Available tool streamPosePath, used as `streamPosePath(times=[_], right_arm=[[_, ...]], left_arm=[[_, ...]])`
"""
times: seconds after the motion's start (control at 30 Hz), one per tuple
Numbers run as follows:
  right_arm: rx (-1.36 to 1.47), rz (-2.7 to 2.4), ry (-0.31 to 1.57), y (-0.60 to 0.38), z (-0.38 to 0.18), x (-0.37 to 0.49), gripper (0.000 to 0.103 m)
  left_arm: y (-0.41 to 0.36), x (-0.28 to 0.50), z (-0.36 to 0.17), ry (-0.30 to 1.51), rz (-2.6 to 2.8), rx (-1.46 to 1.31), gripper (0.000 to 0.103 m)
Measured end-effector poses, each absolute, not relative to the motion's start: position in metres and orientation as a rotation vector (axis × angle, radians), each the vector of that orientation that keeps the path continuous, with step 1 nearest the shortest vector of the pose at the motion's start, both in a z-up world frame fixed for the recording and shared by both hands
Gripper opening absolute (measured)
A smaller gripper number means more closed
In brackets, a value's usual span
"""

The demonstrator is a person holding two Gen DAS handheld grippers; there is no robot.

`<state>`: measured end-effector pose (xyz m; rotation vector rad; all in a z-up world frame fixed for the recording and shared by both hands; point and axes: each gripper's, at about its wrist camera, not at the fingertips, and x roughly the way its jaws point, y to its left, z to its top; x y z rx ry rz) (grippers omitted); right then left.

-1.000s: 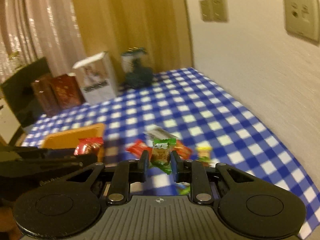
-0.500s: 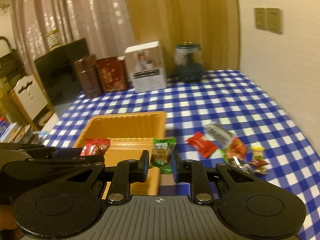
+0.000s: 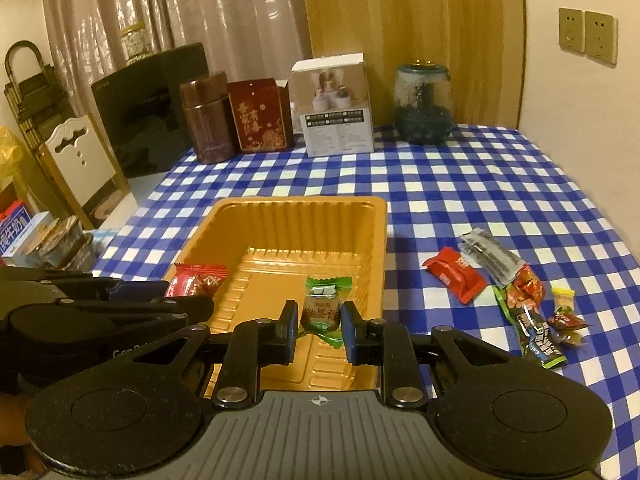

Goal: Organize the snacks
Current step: 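Drop the red packet in the tray with the left tool while the right drops a green candy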

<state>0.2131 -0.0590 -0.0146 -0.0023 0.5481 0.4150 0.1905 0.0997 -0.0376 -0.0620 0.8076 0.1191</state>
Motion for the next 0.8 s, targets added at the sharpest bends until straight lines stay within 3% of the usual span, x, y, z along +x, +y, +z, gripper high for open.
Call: streamPosePath(times=[0.73,0.8], right_arm=[[-0.022,0.421,0.597,-0.051,-0.025,0.224,0.023],[-0.023,0.422,0.599,-0.052,-0.026,0.224,0.023]], left_arm=[[0.105,0.193,-0.045,0.826,0.121,-0.082,0.033],[0.105,0.194,-0.046,0.829,0.125,-0.087,0.044]])
